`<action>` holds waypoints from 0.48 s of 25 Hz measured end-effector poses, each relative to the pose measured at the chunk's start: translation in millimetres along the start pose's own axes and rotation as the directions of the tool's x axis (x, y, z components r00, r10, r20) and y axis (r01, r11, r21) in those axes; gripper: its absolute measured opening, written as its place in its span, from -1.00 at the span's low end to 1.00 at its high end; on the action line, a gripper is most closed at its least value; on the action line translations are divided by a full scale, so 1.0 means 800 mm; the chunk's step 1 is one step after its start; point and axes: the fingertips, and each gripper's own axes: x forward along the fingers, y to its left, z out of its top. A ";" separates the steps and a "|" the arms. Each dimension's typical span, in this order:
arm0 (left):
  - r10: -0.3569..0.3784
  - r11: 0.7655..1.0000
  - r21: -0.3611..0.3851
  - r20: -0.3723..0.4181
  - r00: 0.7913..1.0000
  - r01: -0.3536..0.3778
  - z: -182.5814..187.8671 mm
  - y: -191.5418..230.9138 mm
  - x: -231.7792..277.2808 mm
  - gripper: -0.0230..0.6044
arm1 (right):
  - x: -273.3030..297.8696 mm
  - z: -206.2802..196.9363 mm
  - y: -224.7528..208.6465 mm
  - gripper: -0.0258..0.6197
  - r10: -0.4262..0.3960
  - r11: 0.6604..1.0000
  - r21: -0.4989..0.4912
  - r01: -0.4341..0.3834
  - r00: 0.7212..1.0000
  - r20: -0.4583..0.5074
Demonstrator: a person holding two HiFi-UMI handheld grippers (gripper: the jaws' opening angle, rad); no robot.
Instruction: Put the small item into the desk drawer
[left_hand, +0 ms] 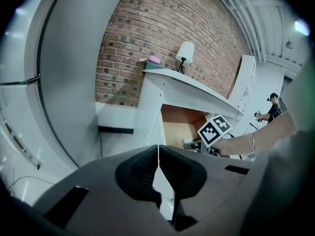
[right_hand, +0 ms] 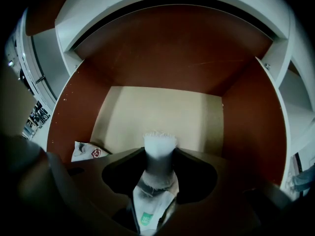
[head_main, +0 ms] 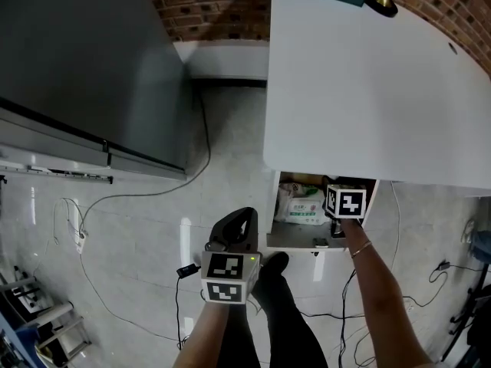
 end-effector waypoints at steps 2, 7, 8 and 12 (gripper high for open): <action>-0.001 1.000 0.005 -0.001 1.000 0.001 0.000 -0.001 0.000 -0.84 | 0.002 -0.001 0.000 -0.32 -0.002 1.000 -0.011 0.002 1.000 0.010; 0.000 1.000 0.011 -0.003 1.000 0.000 0.002 -0.001 0.002 -0.84 | -0.003 0.005 0.004 -0.22 0.020 1.000 -0.001 -0.020 0.999 0.029; -0.001 1.000 0.010 -0.005 1.000 0.001 0.002 -0.001 0.001 -0.84 | -0.006 0.006 0.007 -0.21 0.024 1.000 -0.001 -0.024 0.999 0.031; -0.020 1.000 0.000 -0.003 1.000 0.020 0.013 -0.004 -0.001 -0.84 | -0.028 0.017 0.010 -0.21 0.026 0.999 0.025 -0.028 0.998 0.061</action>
